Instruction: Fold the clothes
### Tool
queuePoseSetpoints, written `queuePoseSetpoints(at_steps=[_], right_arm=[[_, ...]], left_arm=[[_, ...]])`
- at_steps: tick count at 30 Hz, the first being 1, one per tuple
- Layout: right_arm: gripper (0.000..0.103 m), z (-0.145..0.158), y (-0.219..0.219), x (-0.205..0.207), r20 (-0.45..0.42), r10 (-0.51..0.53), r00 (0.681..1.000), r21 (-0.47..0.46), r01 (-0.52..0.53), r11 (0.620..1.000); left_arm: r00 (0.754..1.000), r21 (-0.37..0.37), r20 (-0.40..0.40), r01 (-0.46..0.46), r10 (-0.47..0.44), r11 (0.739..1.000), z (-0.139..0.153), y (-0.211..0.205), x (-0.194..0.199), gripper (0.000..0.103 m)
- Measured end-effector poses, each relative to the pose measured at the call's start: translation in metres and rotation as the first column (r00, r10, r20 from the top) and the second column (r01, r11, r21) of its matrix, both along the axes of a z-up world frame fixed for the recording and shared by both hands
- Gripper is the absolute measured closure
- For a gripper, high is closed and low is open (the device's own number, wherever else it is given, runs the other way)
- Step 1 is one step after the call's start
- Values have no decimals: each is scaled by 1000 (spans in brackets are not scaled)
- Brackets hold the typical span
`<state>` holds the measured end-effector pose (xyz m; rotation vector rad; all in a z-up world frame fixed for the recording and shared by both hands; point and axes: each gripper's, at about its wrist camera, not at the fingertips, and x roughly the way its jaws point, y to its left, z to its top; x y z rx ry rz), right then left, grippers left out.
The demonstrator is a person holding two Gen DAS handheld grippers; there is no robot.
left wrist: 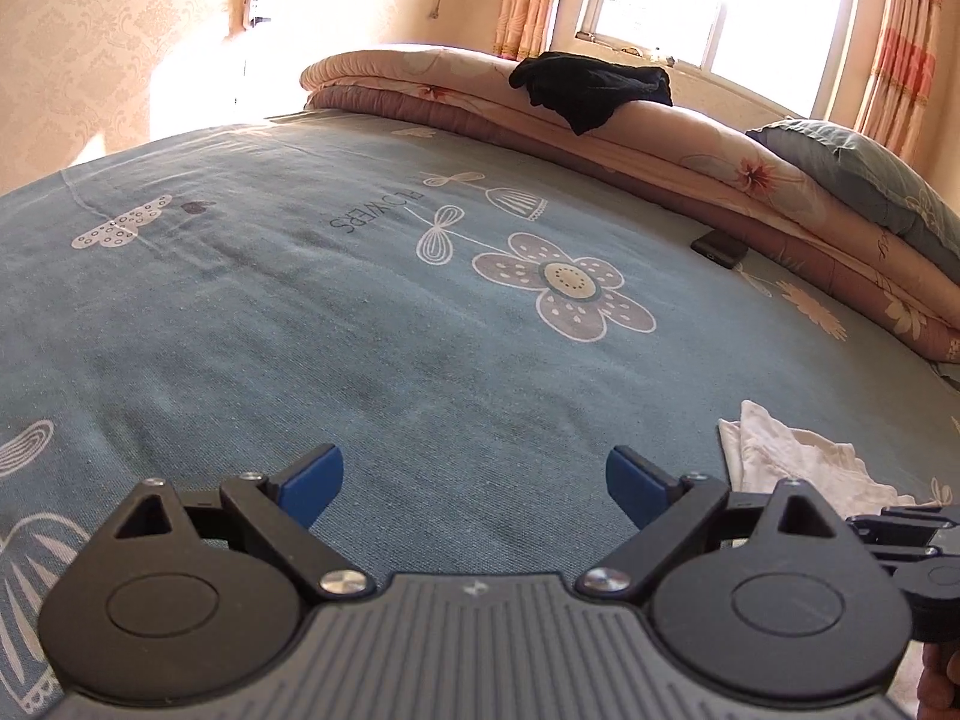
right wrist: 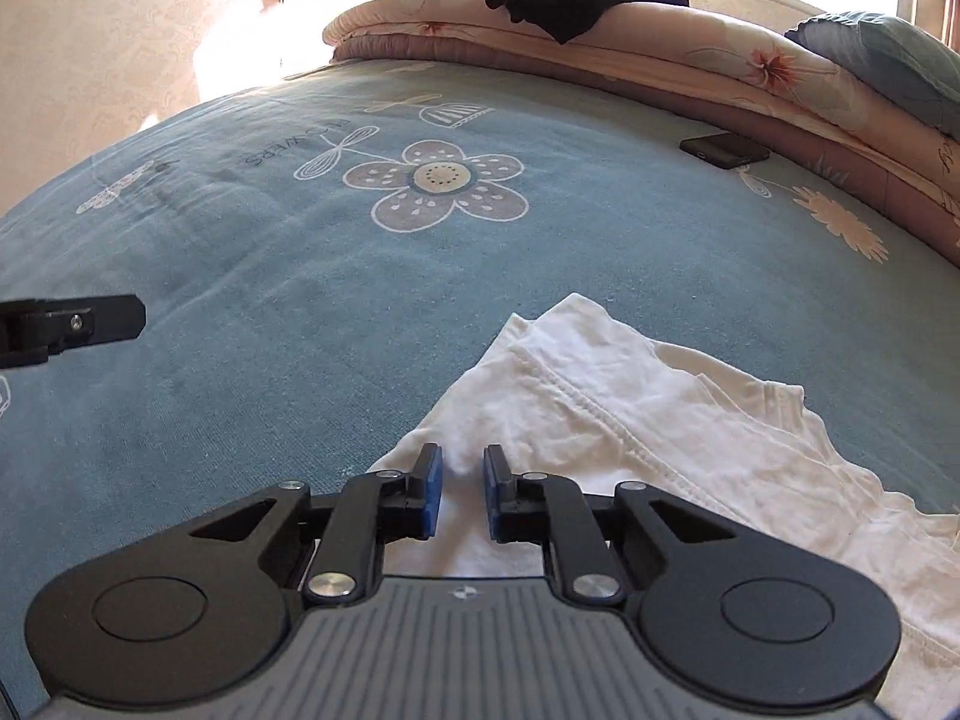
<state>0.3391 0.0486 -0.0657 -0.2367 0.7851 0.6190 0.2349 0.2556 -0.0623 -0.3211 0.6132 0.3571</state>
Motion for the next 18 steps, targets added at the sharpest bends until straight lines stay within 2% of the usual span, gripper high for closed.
queuePoseSetpoints(at_steps=[3,7,10,14,18], right_arm=[[84,9,5,11,20,-5,1000,4,5,1000],[84,-7,20,36,-7,-44,999,-45,43,998],[85,-18,30,50,0,-52,999,-48,52,997],[84,-3,26,56,16,-88,996,25,88,996],[84,2,17,64,26,-169,985,2,169,986]], left_arm=[[1000,1,-1,1,-1,1000,0,-1,0,8],[1000,-2,2,7,-7,1000,0,-1,1,8],[1000,-9,5,9,-9,1000,-1,-1,1,9],[1000,-15,5,7,-7,1000,-1,0,0,8],[1000,-17,6,9,-9,1000,-1,0,1,8]])
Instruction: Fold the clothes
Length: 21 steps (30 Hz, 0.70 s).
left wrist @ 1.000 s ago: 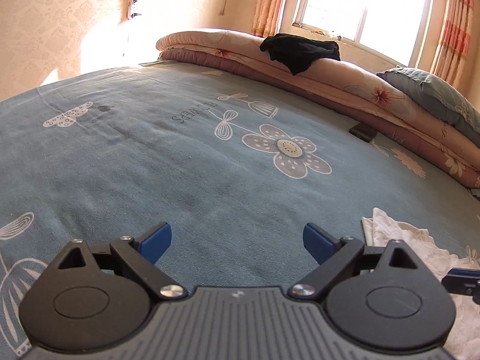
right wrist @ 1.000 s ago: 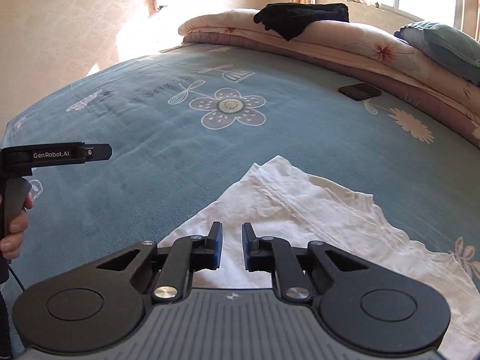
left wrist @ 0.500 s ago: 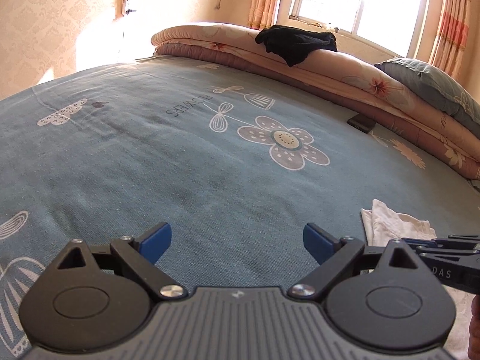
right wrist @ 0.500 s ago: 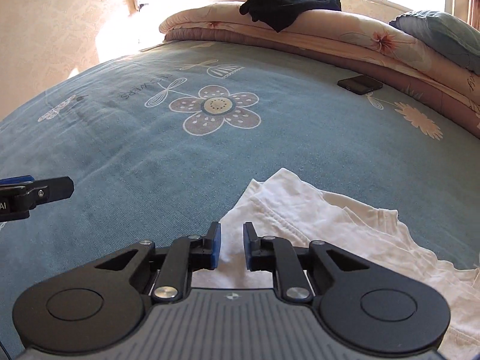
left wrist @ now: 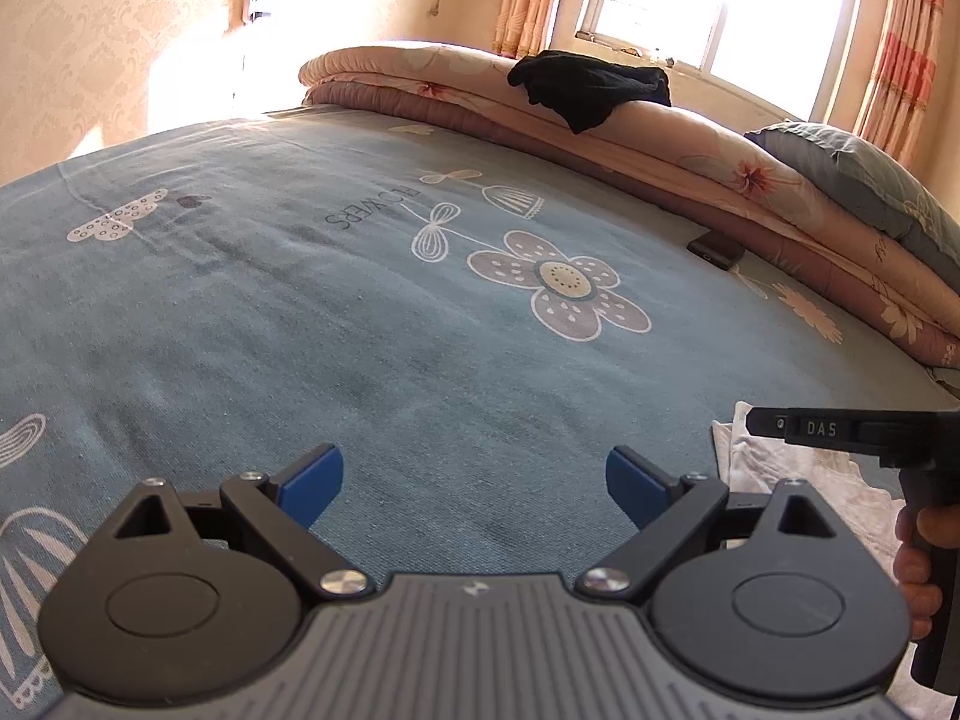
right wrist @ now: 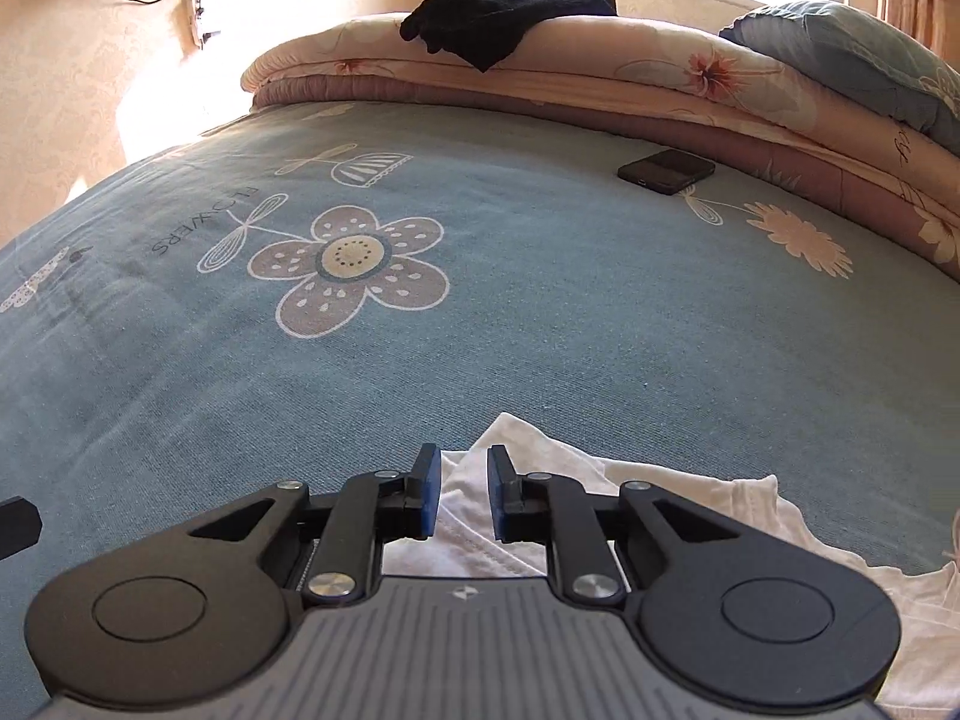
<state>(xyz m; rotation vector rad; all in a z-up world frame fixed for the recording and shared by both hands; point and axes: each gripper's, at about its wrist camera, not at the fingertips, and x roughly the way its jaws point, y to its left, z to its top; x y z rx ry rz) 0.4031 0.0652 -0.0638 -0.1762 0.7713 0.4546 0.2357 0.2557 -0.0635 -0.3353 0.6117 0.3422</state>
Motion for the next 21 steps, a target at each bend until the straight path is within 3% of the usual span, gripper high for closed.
queuePoseSetpoints(at_steps=[4,9,14,17,21], right_arm=[[84,-22,1,14,-27,-54,998,-50,53,997],[84,-13,1,13,-23,-21,1000,12,21,1000],[84,14,-12,-51,-6,150,989,69,-149,986],[84,16,-13,-101,10,255,967,21,-255,967],[84,8,-8,-138,-15,297,955,-10,-297,955]], left_arm=[[1000,-1,2,3,-3,1000,0,-1,0,8],[1000,-2,3,6,-6,1000,0,-2,1,8],[1000,-6,4,-9,9,1000,1,1,0,8],[1000,-7,10,-13,13,1000,2,1,-2,8],[1000,0,14,-3,3,1000,4,-2,-2,8]])
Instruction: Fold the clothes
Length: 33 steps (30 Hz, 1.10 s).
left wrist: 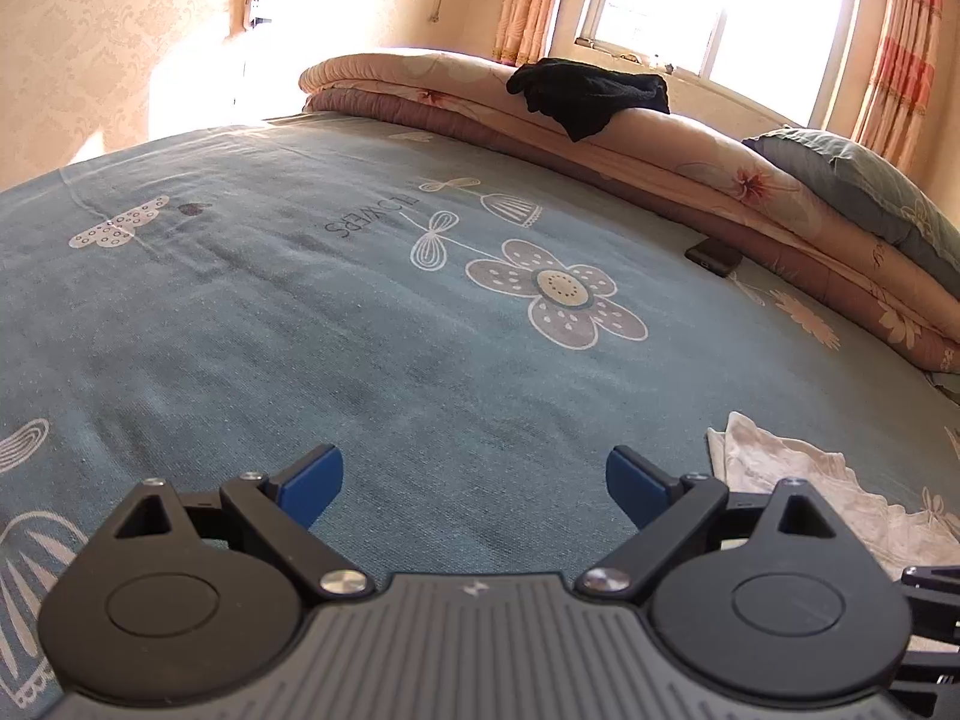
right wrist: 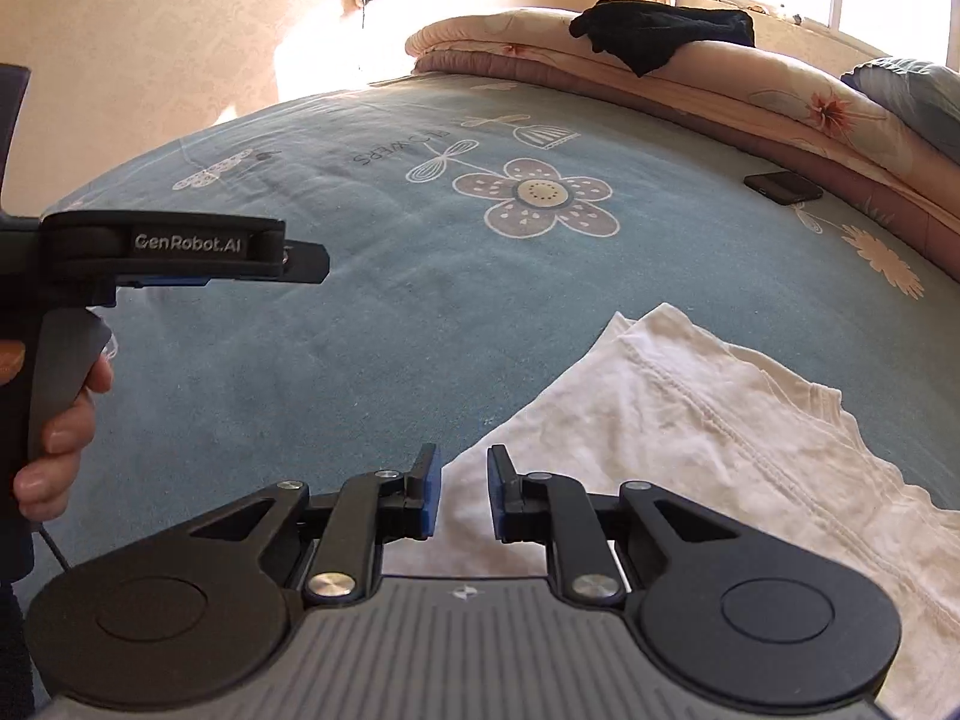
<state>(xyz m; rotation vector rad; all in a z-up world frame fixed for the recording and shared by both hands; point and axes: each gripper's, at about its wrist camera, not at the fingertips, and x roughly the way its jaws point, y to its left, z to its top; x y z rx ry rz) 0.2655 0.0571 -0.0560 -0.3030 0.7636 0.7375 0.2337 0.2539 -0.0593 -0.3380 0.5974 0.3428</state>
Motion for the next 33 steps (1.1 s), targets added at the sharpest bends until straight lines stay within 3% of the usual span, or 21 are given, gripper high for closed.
queuePoseSetpoints(at_steps=[10,15,21,25,29,32,33], right_arm=[[85,-24,13,-39,29,15,999,-90,-12,996],[84,-10,2,-34,9,-3,1000,-11,3,1000],[79,-21,11,-40,-63,44,997,19,-43,999],[78,0,-15,-36,7,-75,997,65,75,995],[75,-1,-49,-23,-2,-228,974,59,228,972],[59,-14,-67,-18,-76,-288,955,65,293,954],[59,-17,-70,-20,-118,-271,955,76,281,957]], left_arm=[[1000,2,-1,14,-14,1000,0,-2,1,8],[1000,3,1,24,-24,1000,1,-5,2,8],[999,4,0,39,-39,999,0,-8,3,8],[999,6,-2,50,-50,999,1,-12,4,8],[997,17,-3,75,-75,997,2,-20,6,8],[996,27,5,94,-94,995,4,-26,7,8],[995,30,6,99,-99,995,4,-28,7,8]])
